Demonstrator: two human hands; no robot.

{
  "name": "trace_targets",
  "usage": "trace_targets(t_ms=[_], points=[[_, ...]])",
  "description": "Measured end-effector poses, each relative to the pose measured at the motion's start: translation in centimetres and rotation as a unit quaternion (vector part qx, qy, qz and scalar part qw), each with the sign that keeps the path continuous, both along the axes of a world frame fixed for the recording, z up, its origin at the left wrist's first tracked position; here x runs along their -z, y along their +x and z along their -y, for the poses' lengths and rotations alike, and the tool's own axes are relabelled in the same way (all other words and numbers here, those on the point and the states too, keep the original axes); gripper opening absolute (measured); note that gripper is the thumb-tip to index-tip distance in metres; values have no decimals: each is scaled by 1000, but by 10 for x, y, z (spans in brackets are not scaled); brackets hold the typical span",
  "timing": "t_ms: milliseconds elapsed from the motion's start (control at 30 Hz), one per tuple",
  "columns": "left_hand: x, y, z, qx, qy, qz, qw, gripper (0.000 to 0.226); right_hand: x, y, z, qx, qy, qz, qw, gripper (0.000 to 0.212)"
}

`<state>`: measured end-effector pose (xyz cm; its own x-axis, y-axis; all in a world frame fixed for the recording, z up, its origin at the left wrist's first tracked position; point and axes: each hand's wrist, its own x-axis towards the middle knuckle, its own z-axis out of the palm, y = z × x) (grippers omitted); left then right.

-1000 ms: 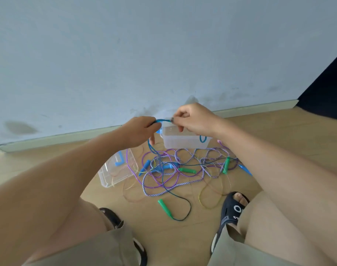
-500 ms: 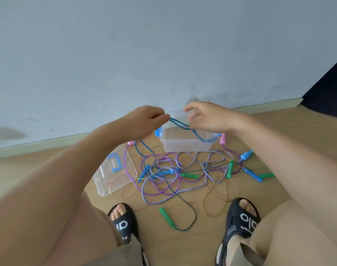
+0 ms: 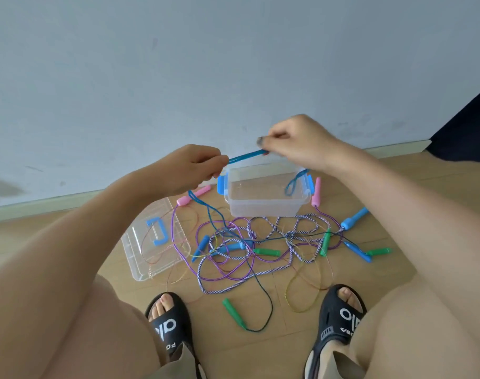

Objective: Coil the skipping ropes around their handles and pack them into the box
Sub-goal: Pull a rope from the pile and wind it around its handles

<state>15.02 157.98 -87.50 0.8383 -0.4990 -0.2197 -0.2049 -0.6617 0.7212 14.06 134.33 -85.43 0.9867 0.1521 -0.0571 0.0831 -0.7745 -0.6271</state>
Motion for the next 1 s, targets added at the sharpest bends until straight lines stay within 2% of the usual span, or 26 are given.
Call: trace_targets(t_ms=[100,200,267,333,367,400,567,667,733,800,833,867,900,933,1000], points=[[-1,0,-8,-22,13,9,1000,37,4,12,38,104,-66,8,992,28],[-6,-6,0,-14,-2,35,999,35,12,9,38,104,-123,-53,986,35],[-9,-11,11,1,-16,51,999,34,10,3,11,71,-24,-80,994,45],[-11,-17,23,20,-28,58,998,32,0,-6,-21,34,142,-105,984,46],[-12,-19,28,29,-39,57,997,31,-2,-11,-34,9,195,-108,975,44],[-13,-20,32,36,-49,53,997,30,-1,-15,-43,-14,204,-95,974,42],[-19,-20,29,19,-25,52,998,42,3,-17,-38,-36,34,57,997,38],[-20,-13,12,-16,-19,43,999,44,-4,-3,-14,20,-49,138,989,24],[-20,-11,1,-36,-17,34,999,44,-5,5,14,89,-120,139,979,25],[-21,-11,-5,-49,-19,31,998,44,-1,8,38,141,-215,81,963,28],[-21,-12,-6,-52,-22,34,998,44,2,6,41,150,-231,43,960,31],[-22,-13,-4,-51,-25,40,998,44,5,3,36,144,-209,16,967,33],[-22,-15,0,-46,-27,48,997,44,6,-1,24,127,-142,-2,982,34],[-24,-18,5,-40,-30,55,997,43,5,-6,7,105,-25,-21,994,34],[-29,-24,16,-22,-39,68,997,40,-4,-18,-28,61,217,-77,971,35]])
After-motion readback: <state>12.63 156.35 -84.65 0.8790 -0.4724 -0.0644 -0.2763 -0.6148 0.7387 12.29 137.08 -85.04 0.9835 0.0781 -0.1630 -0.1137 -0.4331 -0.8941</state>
